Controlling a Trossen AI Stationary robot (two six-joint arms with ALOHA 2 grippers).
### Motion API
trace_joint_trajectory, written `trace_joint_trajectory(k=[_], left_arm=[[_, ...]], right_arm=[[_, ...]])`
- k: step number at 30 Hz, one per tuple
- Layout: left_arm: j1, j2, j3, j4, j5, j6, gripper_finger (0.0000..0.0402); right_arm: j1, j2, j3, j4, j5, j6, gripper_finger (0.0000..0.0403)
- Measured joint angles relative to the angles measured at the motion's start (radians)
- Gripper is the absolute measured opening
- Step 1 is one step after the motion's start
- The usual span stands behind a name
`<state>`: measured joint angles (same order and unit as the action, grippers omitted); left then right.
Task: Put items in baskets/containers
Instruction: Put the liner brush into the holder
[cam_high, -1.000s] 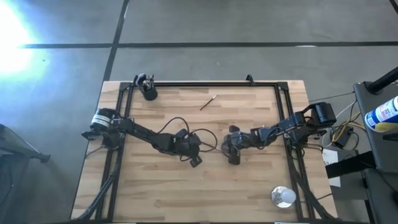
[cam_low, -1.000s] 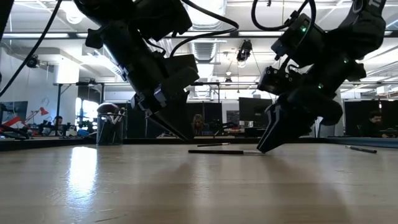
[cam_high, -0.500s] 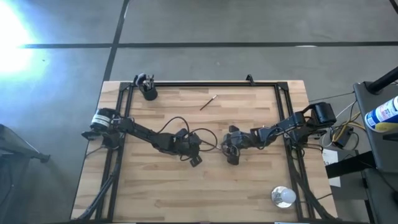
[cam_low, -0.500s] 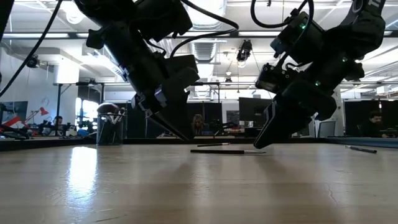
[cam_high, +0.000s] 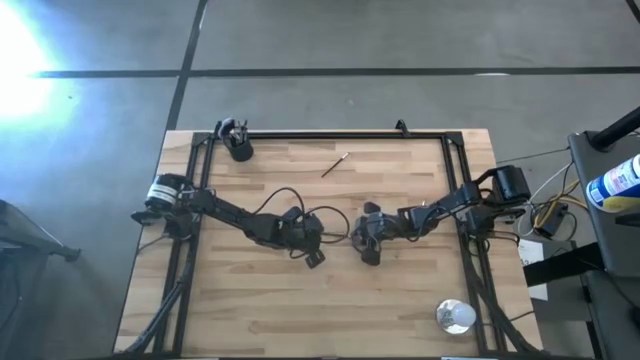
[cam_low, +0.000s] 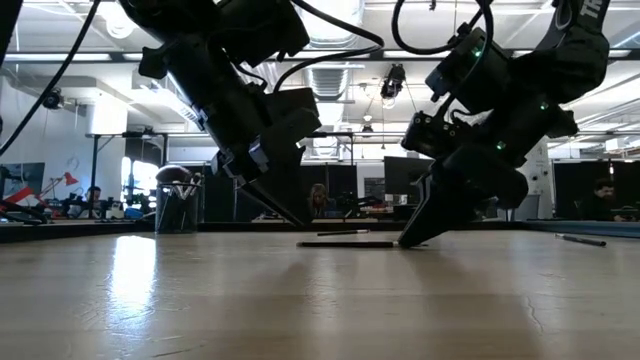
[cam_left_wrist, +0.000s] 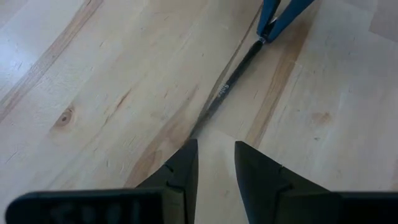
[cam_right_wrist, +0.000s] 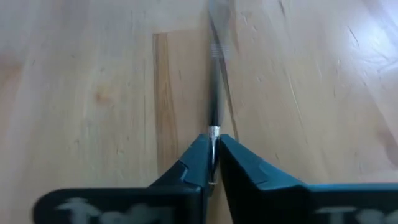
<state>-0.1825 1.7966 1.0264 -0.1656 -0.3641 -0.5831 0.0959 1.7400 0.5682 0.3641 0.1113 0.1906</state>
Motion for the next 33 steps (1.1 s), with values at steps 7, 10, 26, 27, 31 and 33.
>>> trace_joint_trajectory(k=[7,10,26,27,31,33], left_arm=[[0.0,0.0,0.039,-0.039,0.005,0.018,0.0097],[0.0,0.0,0.065,-0.055,0.022,0.036,0.0097],[-0.004,-0.001,0.117,-0.037,0.215,0.053,0.0097],[-0.006,-0.001,0.117,-0.042,0.216,0.053,0.0097],[-0.013,-0.002,0.116,-0.063,0.216,0.053,0.0097],[-0.013,-0.002,0.115,-0.063,0.216,0.053,0.0097]], right_arm=[[0.009,-0.035,-0.002,-0.022,-0.029,-0.085,0.0011],[0.025,-0.057,-0.005,-0.037,-0.047,-0.119,0.001],[0.134,-0.078,0.113,-0.152,-0.007,-0.305,0.0007],[0.133,-0.078,0.122,-0.185,-0.004,-0.262,0.0008],[0.14,-0.078,0.127,-0.271,-0.019,-0.13,0.0017],[0.152,-0.078,0.124,-0.29,-0.045,-0.072,0.0032]])
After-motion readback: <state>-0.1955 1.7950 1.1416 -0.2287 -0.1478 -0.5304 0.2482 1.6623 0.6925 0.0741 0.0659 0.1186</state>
